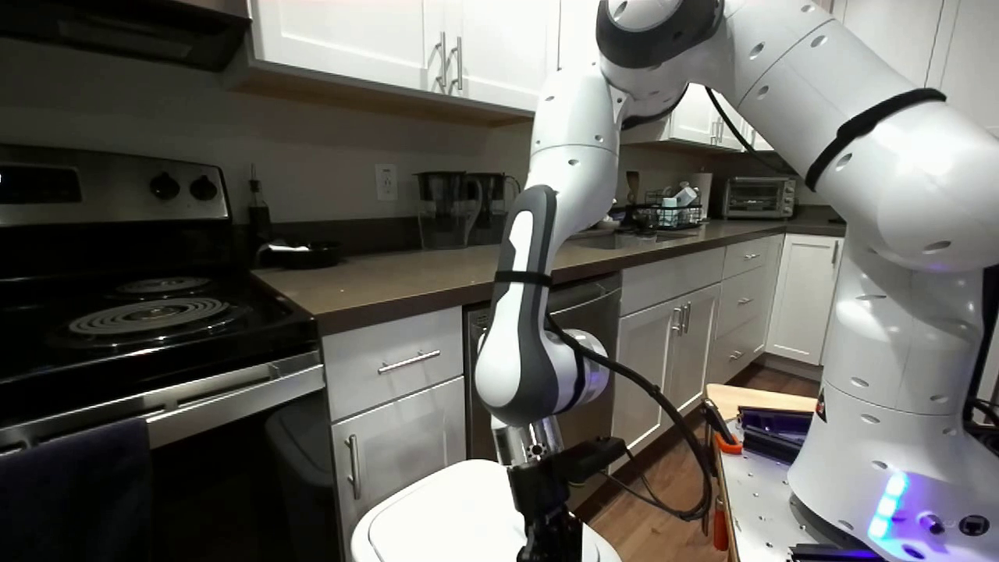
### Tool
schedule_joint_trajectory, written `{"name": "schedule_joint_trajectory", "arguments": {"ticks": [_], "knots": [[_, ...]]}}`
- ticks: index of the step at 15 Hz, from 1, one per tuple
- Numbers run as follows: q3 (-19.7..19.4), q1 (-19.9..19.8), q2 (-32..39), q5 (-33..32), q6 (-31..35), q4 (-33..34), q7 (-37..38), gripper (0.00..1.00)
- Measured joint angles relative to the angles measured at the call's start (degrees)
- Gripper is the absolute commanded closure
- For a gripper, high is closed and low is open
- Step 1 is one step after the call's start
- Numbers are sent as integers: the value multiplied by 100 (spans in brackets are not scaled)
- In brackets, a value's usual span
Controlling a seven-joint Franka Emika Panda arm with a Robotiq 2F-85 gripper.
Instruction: Open the white trash can
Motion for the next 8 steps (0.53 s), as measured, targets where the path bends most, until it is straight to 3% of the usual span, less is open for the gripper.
{"name": "schedule_joint_trajectory", "arguments": {"ticks": [8], "knots": [[-332, 121, 301, -2, 309, -7, 31, 95]]}}
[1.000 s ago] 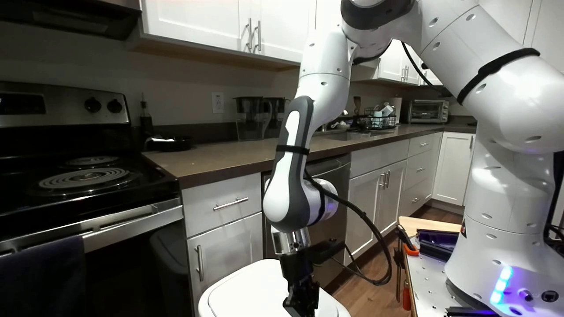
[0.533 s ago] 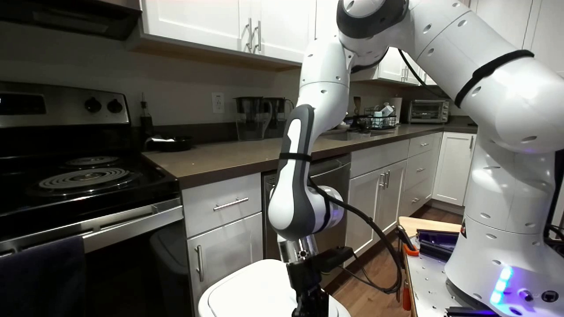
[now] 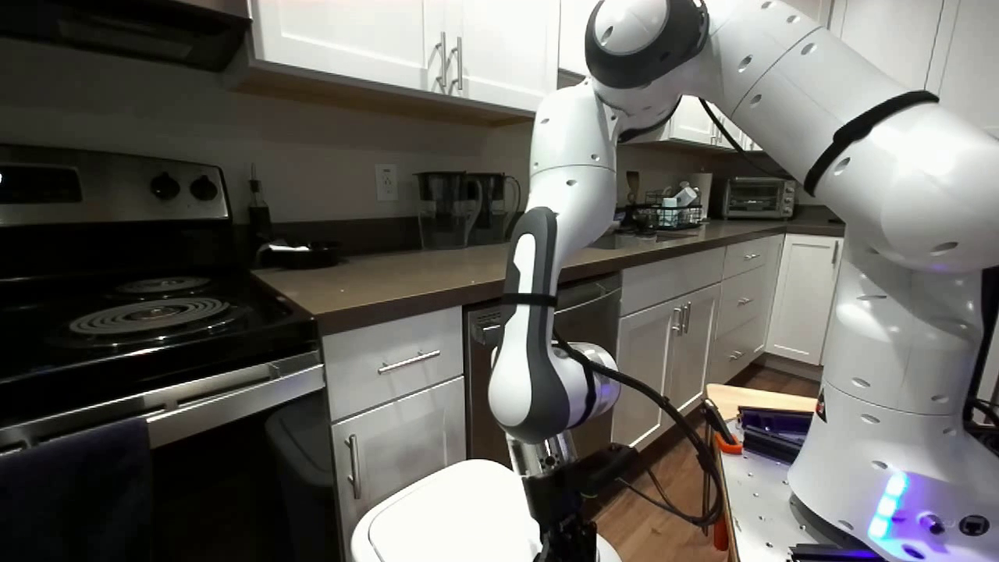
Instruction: Open the white trash can
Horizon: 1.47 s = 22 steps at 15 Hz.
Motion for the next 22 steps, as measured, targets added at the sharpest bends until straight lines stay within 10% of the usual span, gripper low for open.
{"name": "schedule_joint_trajectory", "arguments": {"ticks": [10, 22], "knots": [[-237, 329, 141, -36, 255, 33, 196, 95], [638, -417, -1441, 49, -734, -942, 177, 95]]}}
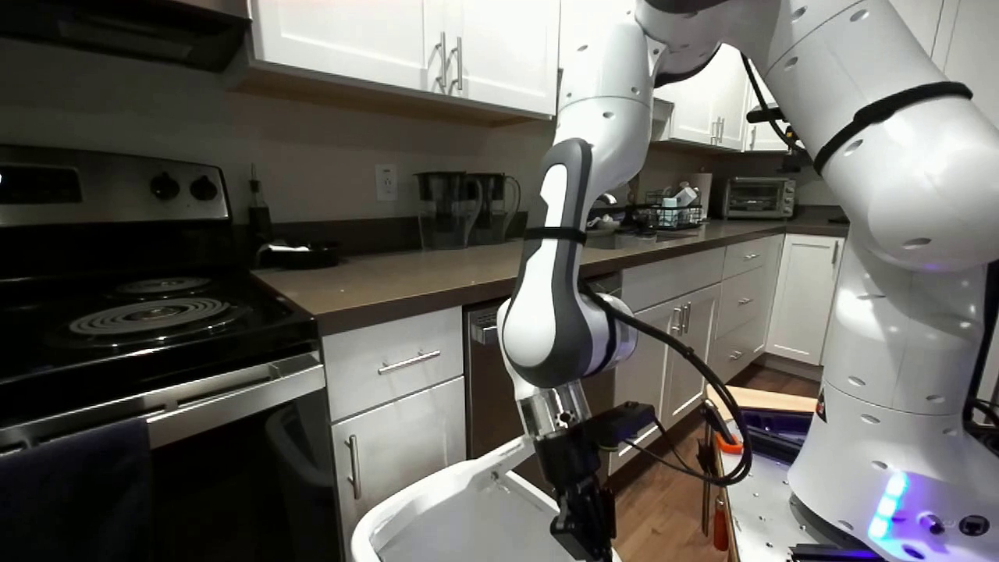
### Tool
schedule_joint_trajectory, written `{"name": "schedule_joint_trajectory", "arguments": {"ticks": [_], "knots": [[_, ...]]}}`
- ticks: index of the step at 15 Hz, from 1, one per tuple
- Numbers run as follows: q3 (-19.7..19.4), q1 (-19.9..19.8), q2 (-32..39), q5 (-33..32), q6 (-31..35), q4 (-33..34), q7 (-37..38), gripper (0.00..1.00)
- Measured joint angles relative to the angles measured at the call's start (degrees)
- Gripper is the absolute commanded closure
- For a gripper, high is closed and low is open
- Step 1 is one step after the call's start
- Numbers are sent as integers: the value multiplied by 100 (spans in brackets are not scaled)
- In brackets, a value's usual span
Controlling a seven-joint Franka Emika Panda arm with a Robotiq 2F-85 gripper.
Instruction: Open the white trash can
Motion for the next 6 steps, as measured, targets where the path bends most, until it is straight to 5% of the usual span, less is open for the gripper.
{"name": "schedule_joint_trajectory", "arguments": {"ticks": [6], "knots": [[-410, 478, -1153, 83, -67, -417, 27, 95]]}}
